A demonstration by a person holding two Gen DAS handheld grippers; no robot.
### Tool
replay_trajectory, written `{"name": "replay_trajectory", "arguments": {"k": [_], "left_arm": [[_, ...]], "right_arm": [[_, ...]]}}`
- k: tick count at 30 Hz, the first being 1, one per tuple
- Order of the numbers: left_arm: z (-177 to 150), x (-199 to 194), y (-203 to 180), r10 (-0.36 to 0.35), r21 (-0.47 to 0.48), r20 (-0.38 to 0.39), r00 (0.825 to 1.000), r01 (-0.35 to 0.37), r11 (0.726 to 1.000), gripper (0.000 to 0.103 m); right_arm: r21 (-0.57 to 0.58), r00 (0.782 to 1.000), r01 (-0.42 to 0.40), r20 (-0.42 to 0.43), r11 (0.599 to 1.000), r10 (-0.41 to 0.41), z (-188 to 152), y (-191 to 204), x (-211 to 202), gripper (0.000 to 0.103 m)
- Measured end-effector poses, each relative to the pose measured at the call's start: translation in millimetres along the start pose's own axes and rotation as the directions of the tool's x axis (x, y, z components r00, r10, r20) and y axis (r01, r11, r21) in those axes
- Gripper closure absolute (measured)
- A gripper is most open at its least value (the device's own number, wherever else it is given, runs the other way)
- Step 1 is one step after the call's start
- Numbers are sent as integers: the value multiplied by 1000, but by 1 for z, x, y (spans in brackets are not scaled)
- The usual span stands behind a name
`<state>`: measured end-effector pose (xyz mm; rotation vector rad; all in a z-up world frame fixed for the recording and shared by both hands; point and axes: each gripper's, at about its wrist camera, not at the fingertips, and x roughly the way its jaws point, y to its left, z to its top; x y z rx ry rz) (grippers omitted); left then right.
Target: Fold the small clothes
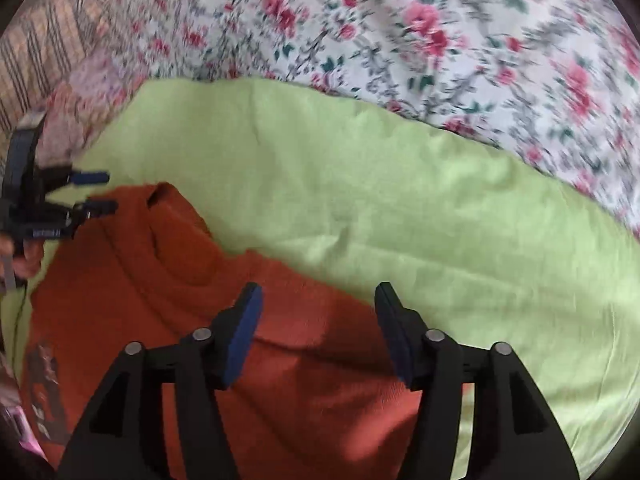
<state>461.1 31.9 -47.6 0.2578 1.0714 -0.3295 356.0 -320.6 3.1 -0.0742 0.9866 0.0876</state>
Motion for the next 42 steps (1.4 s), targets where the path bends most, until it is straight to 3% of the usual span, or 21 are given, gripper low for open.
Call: {"name": "replay_trajectory", "arguments": {"k": [4, 5, 6, 7, 8, 9, 12, 14, 16, 18, 20, 23, 25, 27, 29, 33, 36, 42], "left_arm": [[0, 10, -11, 40, 101, -6, 999, -40, 994, 42], [-1, 9, -11, 20, 99, -6, 1000, -19, 995, 57], [-2, 7, -14, 2, 107, 4, 1000, -2, 994, 77], [-5, 4, -22, 9, 137, 25, 1000, -12, 990, 90], [-9, 3, -29, 33, 170, 41, 999, -40, 985, 96], [-13, 1, -39, 86, 203, 68, 994, -98, 974, 97], [-19, -16, -53, 165, 209, 158, 974, -196, 958, 97], [-15, -30, -49, 189, 149, 228, 955, -226, 963, 97], [-9, -29, -42, 215, 84, 242, 946, -242, 967, 97], [-4, -12, -39, 248, 55, 216, 944, -265, 963, 97], [-4, 5, -32, 274, 28, 176, 945, -283, 959, 97], [-2, 20, -20, 247, -45, 154, 957, -243, 969, 95], [1, 14, -10, 214, -101, 135, 967, -202, 974, 87], [1, 3, -1, 184, -141, 127, 975, -166, 976, 83], [-3, -15, 6, 169, -173, 128, 977, -146, 974, 73], [-39, -61, 0, 147, -204, 162, 976, -113, 972, 68], [-88, -94, -19, 128, -214, 185, 974, -87, 973, 59], [-194, -138, -44, 77, -323, 177, 981, -16, 946, 53]], "right_arm": [[-96, 990, 1, -143, 995, -15, -2, 2, 39, 42], [-111, 991, 16, -134, 994, -31, -4, 4, 41, 43], [-115, 991, 38, -120, 993, -52, -7, 6, 42, 53], [-90, 991, 45, -122, 995, -56, -11, 8, 42, 64], [-55, 992, 27, -122, 998, -33, -13, 8, 41, 91], [-34, 993, 35, -107, 999, -39, -16, 10, 37, 95], [-51, 990, 144, 8, 988, -144, -23, 26, 13, 96], [-16, 968, 208, 146, 978, -203, -25, 31, -16, 96], [41, 940, 241, 239, 970, -244, -26, 33, -30, 97], [65, 933, 258, 244, 964, -266, -24, 32, -21, 97], [72, 944, 258, 192, 963, -268, -22, 30, 2, 97], [104, 961, 243, 107, 964, -254, -24, 17, 27, 96], [120, 966, 230, 89, 966, -241, -21, 13, 27, 94], [155, 970, 213, 87, 965, -228, -20, 9, 14, 77], [179, 971, 194, 109, 965, -215, -22, 8, -7, 72], [230, 975, 119, 156, 966, -157, -48, 10, -61, 67], [274, 978, 60, 177, 960, -111, -85, 16, -91, 60], [369, 984, -33, 174, 929, -34, -181, 44, -137, 60]]}}
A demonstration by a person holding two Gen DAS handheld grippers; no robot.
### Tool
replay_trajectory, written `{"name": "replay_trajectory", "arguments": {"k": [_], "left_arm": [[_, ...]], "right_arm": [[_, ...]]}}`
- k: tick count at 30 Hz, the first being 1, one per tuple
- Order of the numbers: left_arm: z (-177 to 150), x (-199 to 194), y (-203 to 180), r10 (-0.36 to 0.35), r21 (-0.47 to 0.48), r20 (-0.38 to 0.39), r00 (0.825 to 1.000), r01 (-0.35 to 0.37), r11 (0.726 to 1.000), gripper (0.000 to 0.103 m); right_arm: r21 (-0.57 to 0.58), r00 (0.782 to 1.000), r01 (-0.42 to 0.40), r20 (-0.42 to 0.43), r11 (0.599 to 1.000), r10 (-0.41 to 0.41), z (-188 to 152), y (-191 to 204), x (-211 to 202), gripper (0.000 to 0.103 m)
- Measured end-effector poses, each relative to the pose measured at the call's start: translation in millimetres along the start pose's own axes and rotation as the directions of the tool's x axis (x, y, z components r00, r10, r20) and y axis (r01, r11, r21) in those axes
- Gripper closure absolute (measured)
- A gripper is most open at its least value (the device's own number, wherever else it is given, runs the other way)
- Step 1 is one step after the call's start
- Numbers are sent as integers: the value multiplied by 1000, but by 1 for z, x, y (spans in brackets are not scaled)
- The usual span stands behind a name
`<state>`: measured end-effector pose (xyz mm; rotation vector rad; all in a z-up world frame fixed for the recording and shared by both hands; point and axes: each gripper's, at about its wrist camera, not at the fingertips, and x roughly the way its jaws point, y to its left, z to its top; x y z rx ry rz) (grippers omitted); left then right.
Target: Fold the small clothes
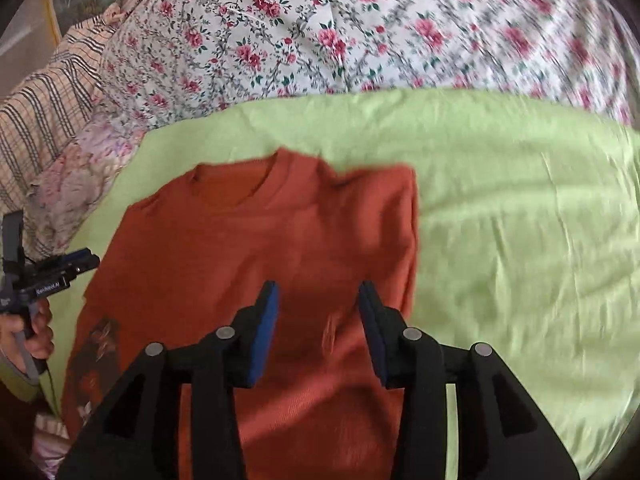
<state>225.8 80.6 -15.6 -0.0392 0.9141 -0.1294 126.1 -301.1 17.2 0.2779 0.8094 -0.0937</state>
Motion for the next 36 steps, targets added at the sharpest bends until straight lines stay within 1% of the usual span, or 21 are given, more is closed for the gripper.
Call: {"name": "replay_trajectory", "arguments": {"k": [1, 5, 8, 9, 11, 13, 16, 18, 20, 23, 25, 26, 27, 29, 32, 34, 35, 36], "left_arm": [[-20, -12, 3, -4, -24, -8, 1000, 4, 1000, 53], [-78, -48, 16, 11, -88, -32, 999, -14, 996, 50], [-105, -66, 24, 11, -116, -47, 999, -16, 993, 47], [-114, -72, 26, 14, -124, -50, 999, -20, 992, 44], [-133, -81, 31, 6, -138, -57, 998, -14, 990, 43], [-146, -85, 33, 2, -140, -79, 997, -13, 990, 40], [-170, -89, 35, 2, -139, -118, 993, -18, 990, 40], [-185, -90, 35, -21, -157, -147, 989, -2, 988, 39], [-199, -91, 36, -40, -171, -167, 985, 11, 985, 39], [-216, -93, 30, -39, -160, -180, 983, 9, 987, 37], [-226, -95, 26, -49, -151, -187, 981, 21, 988, 32], [-228, -96, 24, -54, -147, -189, 981, 26, 989, 31], [-232, -97, 22, -58, -144, -190, 980, 31, 989, 31], [-237, -98, 20, -69, -140, -192, 979, 42, 989, 31], [-242, -98, 19, -93, -142, -190, 977, 67, 988, 34], [-246, -99, 18, -117, -139, -181, 977, 93, 986, 43], [-248, -100, 17, -125, -133, -175, 977, 102, 986, 44], [-249, -102, 17, -139, -127, -167, 976, 119, 985, 51]], "right_arm": [[15, 1000, -3, -4, 1000, 3, -16, -1, -10, 60], [50, 1000, -9, -24, 999, 11, -64, -1, -41, 60], [90, 1000, -16, -16, 996, 18, -90, -2, -63, 60], [110, 1000, -22, -8, 994, 23, -99, -4, -72, 60], [129, 1000, -11, 1, 992, 11, -111, -5, -83, 60], [130, 1000, 24, 0, 991, -24, -127, -5, -96, 60], [154, 1000, 26, -20, 988, -23, -149, -9, -110, 59], [171, 998, 35, -48, 985, -27, -164, -12, -115, 59], [168, 997, 36, -72, 985, -24, -176, -9, -118, 59], [133, 993, 37, -112, 990, -22, -190, -1, -115, 59], [117, 991, 23, -132, 993, -8, -197, 3, -112, 59], [111, 990, 14, -138, 994, 2, -199, 4, -112, 59], [105, 990, 7, -139, 994, 8, -202, 7, -113, 69], [97, 988, -10, -150, 995, 24, -204, 5, -115, 96], [138, 990, -33, -132, 990, 52, -206, -12, -128, 96], [168, 990, -47, -123, 985, 69, -211, -22, -135, 96], [179, 989, -54, -123, 982, 76, -214, -26, -136, 97], [188, 988, -58, -128, 980, 83, -216, -28, -135, 97]]}}
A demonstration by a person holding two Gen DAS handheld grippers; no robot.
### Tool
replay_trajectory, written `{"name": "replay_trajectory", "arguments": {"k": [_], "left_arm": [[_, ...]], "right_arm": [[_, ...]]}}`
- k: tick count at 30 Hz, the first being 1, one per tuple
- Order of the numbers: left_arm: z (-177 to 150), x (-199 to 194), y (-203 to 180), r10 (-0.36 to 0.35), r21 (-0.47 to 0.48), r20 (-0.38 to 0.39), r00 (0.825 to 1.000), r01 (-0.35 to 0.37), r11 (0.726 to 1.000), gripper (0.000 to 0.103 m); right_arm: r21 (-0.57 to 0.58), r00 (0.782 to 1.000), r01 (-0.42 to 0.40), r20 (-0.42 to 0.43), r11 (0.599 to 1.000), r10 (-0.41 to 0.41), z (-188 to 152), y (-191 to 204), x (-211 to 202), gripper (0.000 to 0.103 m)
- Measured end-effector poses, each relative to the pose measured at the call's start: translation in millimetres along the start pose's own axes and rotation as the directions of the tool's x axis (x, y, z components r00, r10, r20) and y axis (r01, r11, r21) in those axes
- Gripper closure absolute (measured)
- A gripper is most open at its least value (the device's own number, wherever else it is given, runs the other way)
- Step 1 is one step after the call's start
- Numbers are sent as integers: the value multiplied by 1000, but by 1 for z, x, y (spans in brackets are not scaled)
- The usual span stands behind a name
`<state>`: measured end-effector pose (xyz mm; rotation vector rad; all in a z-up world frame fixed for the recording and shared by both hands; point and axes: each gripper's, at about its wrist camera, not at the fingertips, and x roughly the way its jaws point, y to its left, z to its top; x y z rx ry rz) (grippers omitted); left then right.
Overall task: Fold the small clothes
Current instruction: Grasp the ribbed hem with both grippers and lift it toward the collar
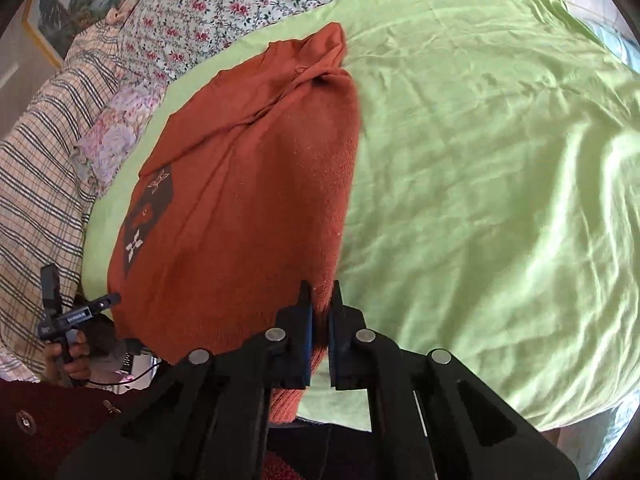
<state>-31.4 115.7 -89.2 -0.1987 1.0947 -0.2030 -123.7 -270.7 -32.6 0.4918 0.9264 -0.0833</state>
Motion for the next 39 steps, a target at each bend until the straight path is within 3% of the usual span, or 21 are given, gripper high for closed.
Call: {"name": "replay_trajectory", "arguments": {"k": [3, 6, 13, 14, 16, 17, 18, 23, 27, 30, 33, 39], "left_arm": [[-2, -2, 4, -52, -6, -2, 999, 52, 999, 60], [-4, -2, 12, -106, -36, -12, 994, 106, 994, 60], [-6, -1, 30, -212, -86, 1, 977, 211, 974, 63], [-7, -1, 32, -220, -93, 4, 975, 220, 971, 67], [-9, 0, 34, -228, -93, 7, 974, 228, 969, 91], [-10, -1, 34, -231, -91, 8, 973, 231, 969, 93], [-10, -2, 35, -231, -85, 16, 973, 232, 969, 96], [-14, -13, 32, -241, -50, 48, 969, 243, 969, 96], [-14, 3, 43, -285, -121, -10, 958, 282, 952, 92], [-17, 0, 40, -276, -90, 6, 961, 276, 957, 95], [-19, -11, 33, -264, -44, 47, 964, 266, 963, 98], [-2, -50, 25, -315, -21, 182, 932, 324, 946, 100]], "right_arm": [[21, 999, -46, -10, 999, 46, -3, -1, 5, 96], [86, 995, -96, -8, 992, 97, -4, -5, 10, 92], [83, 989, -142, -28, 986, 145, -9, 2, 16, 81], [77, 989, -144, -28, 987, 146, -9, 3, 17, 81], [45, 990, -136, -28, 990, 138, -9, 7, 19, 82], [30, 991, -127, -29, 992, 128, -10, 9, 18, 93], [24, 992, -119, -29, 993, 120, -10, 9, 19, 96], [36, 993, -115, 2, 993, 115, -13, 0, 9, 97], [58, 990, -141, -2, 988, 141, -12, -4, 14, 97], [38, 990, -137, -6, 990, 138, -11, -1, 15, 97], [31, 990, -140, -7, 990, 140, -10, -1, 14, 97], [34, 976, -215, 53, 976, 213, -4, 4, 0, 97]]}}
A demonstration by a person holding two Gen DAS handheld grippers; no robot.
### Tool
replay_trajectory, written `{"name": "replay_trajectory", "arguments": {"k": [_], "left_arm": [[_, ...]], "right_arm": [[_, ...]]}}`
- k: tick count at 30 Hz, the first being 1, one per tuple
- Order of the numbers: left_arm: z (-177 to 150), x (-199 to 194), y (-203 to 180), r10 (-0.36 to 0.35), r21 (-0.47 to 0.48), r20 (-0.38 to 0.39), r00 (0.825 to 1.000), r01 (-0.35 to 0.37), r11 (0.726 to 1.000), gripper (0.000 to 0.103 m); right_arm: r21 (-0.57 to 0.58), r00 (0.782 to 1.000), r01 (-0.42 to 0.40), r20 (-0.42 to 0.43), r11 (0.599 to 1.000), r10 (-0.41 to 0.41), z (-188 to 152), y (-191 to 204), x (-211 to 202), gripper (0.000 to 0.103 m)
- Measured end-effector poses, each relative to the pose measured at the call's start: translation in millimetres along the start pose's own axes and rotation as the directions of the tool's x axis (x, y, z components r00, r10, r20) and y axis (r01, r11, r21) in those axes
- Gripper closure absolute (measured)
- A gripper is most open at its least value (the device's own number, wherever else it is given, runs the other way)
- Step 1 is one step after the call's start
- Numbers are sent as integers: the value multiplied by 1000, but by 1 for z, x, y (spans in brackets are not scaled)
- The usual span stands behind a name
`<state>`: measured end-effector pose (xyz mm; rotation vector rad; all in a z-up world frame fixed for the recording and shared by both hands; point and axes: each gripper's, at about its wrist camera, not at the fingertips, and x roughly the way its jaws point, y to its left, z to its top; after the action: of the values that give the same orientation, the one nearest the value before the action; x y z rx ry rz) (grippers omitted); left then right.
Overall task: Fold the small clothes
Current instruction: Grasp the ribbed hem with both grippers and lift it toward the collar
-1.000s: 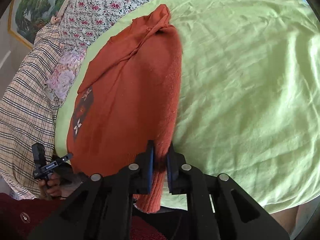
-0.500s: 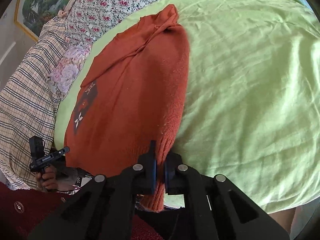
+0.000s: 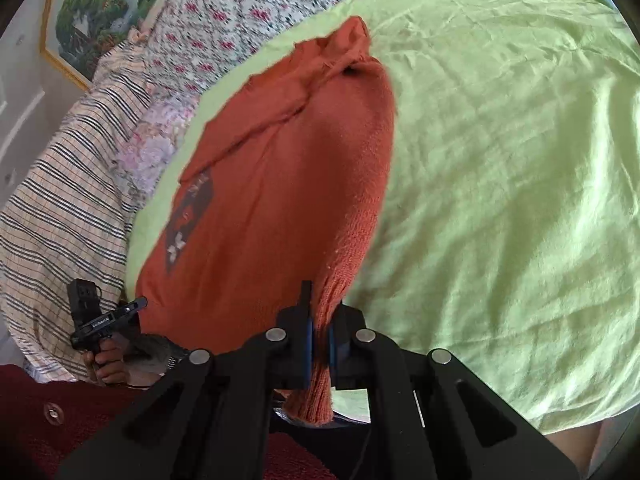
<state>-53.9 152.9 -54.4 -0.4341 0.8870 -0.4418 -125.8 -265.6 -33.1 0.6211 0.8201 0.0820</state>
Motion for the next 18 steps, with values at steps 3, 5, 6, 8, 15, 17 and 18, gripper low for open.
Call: {"name": "replay_trajectory", "arguments": {"k": [3, 5, 6, 8, 15, 17, 18], "left_arm": [[17, -10, -7, -6, -4, 61, 998, 7, 1000, 100], [30, -11, -11, -7, -5, 96, 995, 7, 1000, 100], [38, -11, -14, -6, -3, 115, 993, 6, 1000, 100], [53, -9, -17, -10, 2, 143, 990, 10, 1000, 100], [126, 14, -23, -4, 15, 265, 964, 0, 1000, 100], [152, 25, -21, 3, 5, 293, 956, -5, 1000, 101], [166, 31, -19, 6, 0, 309, 951, -6, 1000, 101]], "right_arm": [[4, 997, -56, 45, 998, 55, 8, 7, -5, 97], [-2, 993, -90, 82, 996, 90, 16, 13, -8, 97], [-9, 989, -104, 102, 995, 104, 22, 16, -9, 97], [-24, 982, -124, 139, 992, 126, 35, 22, -10, 97], [-73, 962, -115, 240, 991, 129, 106, 29, 4, 97], [-81, 959, -93, 259, 992, 112, 135, 29, 15, 97], [-87, 959, -84, 262, 993, 104, 146, 29, 20, 97]]}}
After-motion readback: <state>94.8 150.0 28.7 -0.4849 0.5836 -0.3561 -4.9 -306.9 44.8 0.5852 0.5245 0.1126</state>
